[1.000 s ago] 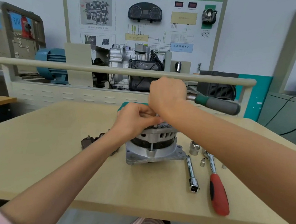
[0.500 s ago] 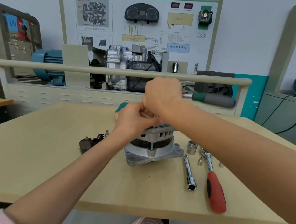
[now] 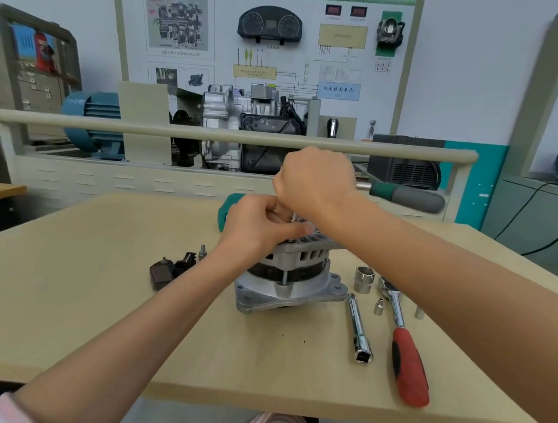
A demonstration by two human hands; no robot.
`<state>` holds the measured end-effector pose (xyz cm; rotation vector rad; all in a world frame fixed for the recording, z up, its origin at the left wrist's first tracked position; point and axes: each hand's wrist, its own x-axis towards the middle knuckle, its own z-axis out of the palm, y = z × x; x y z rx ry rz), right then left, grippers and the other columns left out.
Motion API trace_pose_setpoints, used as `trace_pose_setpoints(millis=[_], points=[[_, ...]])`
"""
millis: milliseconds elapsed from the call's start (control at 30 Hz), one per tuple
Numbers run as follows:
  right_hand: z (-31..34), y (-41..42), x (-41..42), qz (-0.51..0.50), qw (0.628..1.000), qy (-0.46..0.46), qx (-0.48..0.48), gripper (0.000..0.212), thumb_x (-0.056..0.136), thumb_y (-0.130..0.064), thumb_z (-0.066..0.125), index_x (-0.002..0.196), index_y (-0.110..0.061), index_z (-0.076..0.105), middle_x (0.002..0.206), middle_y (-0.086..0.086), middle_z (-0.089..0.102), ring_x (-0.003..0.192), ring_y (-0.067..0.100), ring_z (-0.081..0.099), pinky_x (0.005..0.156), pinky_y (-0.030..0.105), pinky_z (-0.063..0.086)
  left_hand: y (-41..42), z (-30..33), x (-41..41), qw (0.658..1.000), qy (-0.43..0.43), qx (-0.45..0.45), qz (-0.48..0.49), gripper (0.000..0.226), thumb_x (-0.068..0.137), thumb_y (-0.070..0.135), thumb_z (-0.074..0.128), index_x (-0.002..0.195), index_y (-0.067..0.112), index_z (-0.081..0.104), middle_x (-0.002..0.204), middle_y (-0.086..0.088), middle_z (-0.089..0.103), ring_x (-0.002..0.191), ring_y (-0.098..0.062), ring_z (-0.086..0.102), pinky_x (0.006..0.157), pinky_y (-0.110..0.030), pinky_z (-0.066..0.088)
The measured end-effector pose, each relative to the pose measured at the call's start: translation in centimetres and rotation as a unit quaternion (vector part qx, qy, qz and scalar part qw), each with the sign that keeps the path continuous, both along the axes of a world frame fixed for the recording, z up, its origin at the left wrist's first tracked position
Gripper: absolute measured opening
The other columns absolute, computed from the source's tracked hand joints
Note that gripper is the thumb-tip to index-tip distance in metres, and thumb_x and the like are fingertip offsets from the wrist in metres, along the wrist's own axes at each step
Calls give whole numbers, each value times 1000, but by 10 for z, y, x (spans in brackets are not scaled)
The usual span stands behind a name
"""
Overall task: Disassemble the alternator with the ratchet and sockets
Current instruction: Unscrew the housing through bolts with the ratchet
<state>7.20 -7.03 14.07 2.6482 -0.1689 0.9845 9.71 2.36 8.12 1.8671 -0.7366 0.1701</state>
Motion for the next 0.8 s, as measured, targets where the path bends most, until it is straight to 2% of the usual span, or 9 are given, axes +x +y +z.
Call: trace_pose_setpoints(millis=[67,200,300,367,467,567,667,733,800], points=[[3,9,2,-55,998,11,-34,24,90,-12,43,67,-13,44,58,1,36,51,19,43,52,26,40,-2,2,-2,1000,-11,14,12,26,71,18,80,67,15,55,57,5,51,54,-8,45,58,-27,44],[6,8,3,-7,999,20,-50,33,91,-14,40,59,-15,32,58,-1,34,46,15,34,43,23,24,9,2,-1,999,17,7,-35,18,78,26,75,79,14,61,66,3,59,58,-7,50,48,-11,39],[7,-3,0,27,999,22,-29,38,93,-22,38,57,-15,29,57,-1,33,46,14,32,44,24,23,18,3,0,996,36,27,-82,20,88,27,66,100,12,70,86,0,71,73,-8,59,63,-17,46],[7,-7,0,43,999,21,-22,38,93,-25,38,56,-15,30,56,-1,34,47,14,32,44,25,21,20,4,1,993,44,34,-101,20,90,23,63,106,12,71,91,3,74,76,-2,63,70,-18,49],[5,-9,-3,72,997,12,-31,36,92,-26,38,59,-13,37,54,-2,35,46,14,32,43,25,19,20,4,2,992,62,7,-105,17,85,18,69,101,10,72,72,10,71,57,9,59,50,-5,41],[2,-6,-6,99,994,-1,-36,29,93,-26,38,68,-12,45,53,-4,33,48,19,34,45,27,21,14,3,2,996,52,-21,-72,15,75,16,79,78,13,65,57,11,59,45,7,52,45,-6,37],[2,2,-6,22,1000,4,-16,26,93,-23,40,68,-13,41,56,-2,31,47,17,31,45,26,25,7,0,-1,998,31,-32,-48,25,72,17,81,70,14,56,54,10,50,46,2,46,50,-13,41],[4,5,-3,-38,999,13,-12,23,92,-18,41,69,-14,40,58,0,32,48,18,35,48,25,34,7,1,-2,998,29,-18,-47,20,75,21,78,75,15,59,62,6,57,57,-4,52,55,-17,46],[3,4,-2,-34,999,3,-20,27,92,-21,40,66,-13,40,57,0,33,47,18,35,46,23,29,11,1,-4,997,32,13,-66,13,82,23,72,88,14,66,78,-5,69,73,-11,61,71,-26,53]])
